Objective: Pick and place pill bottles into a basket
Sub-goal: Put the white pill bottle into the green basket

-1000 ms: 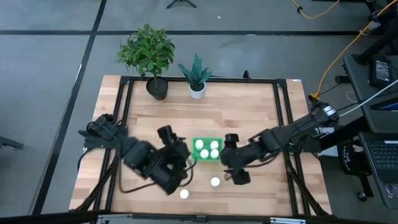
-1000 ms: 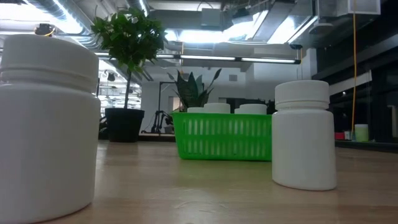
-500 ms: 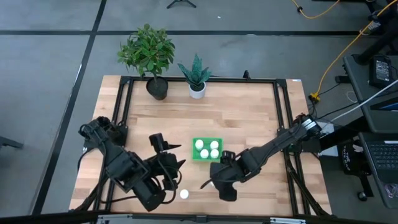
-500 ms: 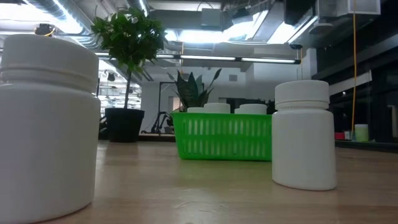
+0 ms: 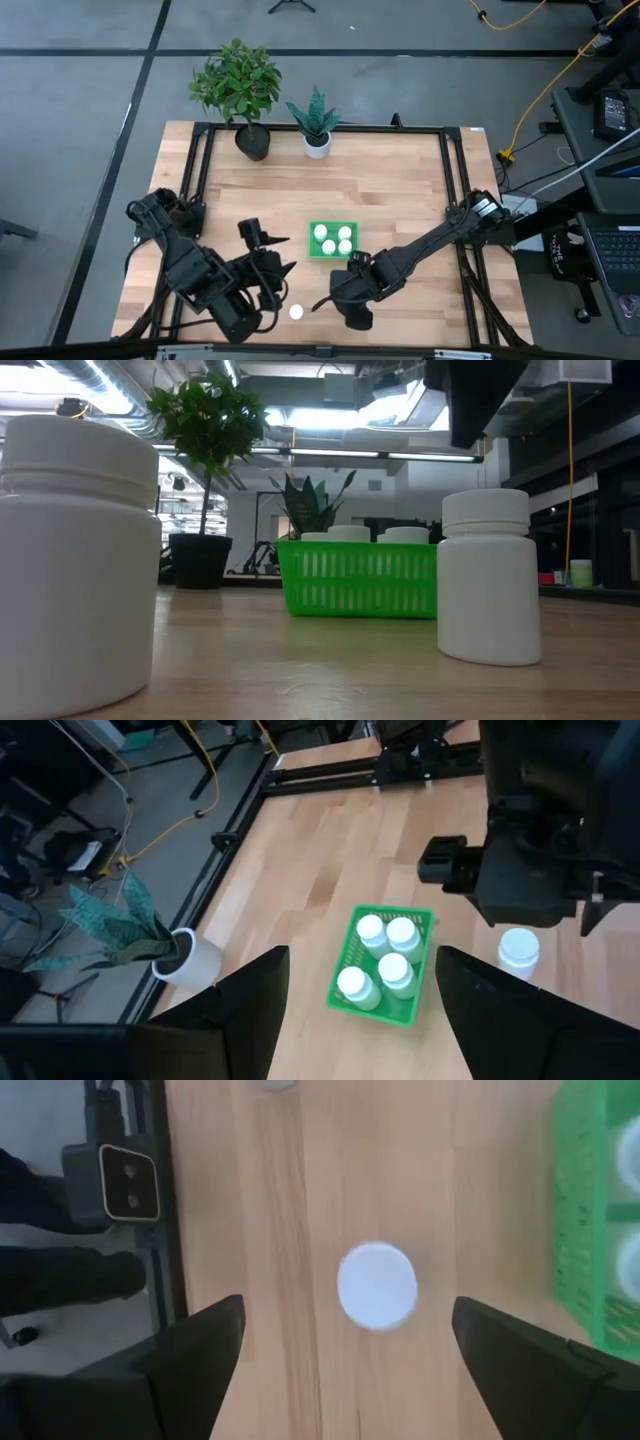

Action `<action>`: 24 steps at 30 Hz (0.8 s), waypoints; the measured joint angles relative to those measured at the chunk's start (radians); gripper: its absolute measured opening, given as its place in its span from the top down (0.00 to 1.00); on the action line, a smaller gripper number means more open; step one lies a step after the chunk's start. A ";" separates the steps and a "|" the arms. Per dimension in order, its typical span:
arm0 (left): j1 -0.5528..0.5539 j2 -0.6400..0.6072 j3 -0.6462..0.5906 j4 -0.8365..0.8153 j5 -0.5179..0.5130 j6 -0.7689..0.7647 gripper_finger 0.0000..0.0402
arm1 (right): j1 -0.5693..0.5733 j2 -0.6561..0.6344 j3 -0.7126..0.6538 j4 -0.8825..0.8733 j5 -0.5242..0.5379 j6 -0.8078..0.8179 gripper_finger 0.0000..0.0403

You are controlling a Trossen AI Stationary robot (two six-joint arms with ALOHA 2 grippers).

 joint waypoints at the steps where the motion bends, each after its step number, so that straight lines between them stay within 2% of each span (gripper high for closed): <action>1: -0.003 0.000 0.000 0.000 0.001 0.000 0.39 | 0.000 0.006 0.000 0.013 0.000 -0.006 0.11; 12: -0.028 0.000 0.000 0.000 0.004 -0.002 0.39 | -0.027 0.074 0.000 0.022 -0.002 -0.040 0.11; 16: -0.037 0.000 0.000 0.000 0.004 -0.007 0.39 | -0.034 0.114 0.000 0.023 -0.047 -0.061 0.11; 24: -0.045 0.000 0.000 0.000 0.005 -0.012 0.39 | -0.038 0.158 0.000 0.022 -0.052 -0.070 0.11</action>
